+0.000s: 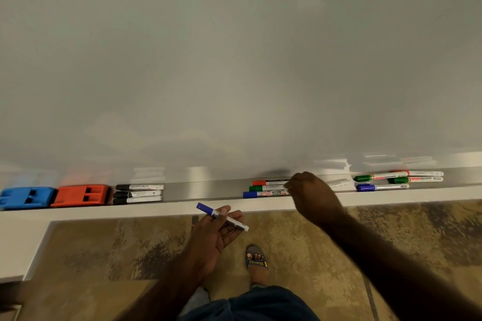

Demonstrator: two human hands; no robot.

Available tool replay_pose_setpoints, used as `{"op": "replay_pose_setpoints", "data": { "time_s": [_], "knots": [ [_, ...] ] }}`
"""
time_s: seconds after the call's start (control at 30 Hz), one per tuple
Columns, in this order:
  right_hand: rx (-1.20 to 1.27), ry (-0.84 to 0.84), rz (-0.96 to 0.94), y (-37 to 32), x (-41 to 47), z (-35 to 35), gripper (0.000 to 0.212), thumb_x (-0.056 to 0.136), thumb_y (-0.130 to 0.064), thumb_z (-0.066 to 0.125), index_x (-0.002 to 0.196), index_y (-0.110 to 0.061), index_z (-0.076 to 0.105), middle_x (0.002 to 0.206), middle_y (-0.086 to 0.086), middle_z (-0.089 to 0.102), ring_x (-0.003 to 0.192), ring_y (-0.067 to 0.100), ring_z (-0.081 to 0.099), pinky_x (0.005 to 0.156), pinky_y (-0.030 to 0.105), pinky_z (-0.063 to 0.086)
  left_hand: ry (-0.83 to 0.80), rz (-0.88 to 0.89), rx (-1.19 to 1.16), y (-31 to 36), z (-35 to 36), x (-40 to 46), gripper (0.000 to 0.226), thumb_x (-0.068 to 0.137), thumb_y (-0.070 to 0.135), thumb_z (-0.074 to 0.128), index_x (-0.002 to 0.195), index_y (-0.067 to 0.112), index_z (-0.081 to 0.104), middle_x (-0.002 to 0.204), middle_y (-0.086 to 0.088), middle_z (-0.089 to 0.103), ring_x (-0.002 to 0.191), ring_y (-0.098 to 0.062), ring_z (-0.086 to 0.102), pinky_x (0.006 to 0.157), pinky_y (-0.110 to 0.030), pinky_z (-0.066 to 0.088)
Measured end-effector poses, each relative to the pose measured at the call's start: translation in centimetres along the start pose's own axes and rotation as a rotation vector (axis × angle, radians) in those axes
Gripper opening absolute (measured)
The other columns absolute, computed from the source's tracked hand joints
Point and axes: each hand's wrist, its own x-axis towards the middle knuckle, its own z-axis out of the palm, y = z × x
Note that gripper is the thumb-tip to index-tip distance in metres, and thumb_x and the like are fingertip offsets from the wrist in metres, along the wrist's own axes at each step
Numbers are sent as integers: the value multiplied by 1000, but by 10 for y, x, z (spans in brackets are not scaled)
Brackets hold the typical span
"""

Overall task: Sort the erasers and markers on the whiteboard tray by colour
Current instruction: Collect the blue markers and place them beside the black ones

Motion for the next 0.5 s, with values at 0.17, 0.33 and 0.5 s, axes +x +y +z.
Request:
{"op": "replay_pose_setpoints", "data": {
  "time_s": [0.17,0.33,0.5],
  "knots": [
    [-109,-178,-58,-29,22,15,27,93,-19,66,120,-20,69,115,1,66,104,20,58,84,34,53,7,-15,6,-4,10,2,30,106,15,45,131,2,55,123,-24,71,115,-39,69,89,-49,61],
    [-197,-231,-53,-39,34,23,35,91,-18,71,125,-14,64,120,7,63,107,23,59,88,36,53,-6,-16,-8,-2,13,1,30,106,15,45,131,1,55,124,-24,70,113,-39,69,86,-47,62],
    [-216,-246,-57,-36,43,22,32,95,-19,65,126,-12,63,124,8,64,112,23,58,92,36,52,-17,-1,-12,0,10,0,29,106,14,45,131,1,54,125,-26,69,115,-40,69,86,-46,62]
  ]
}}
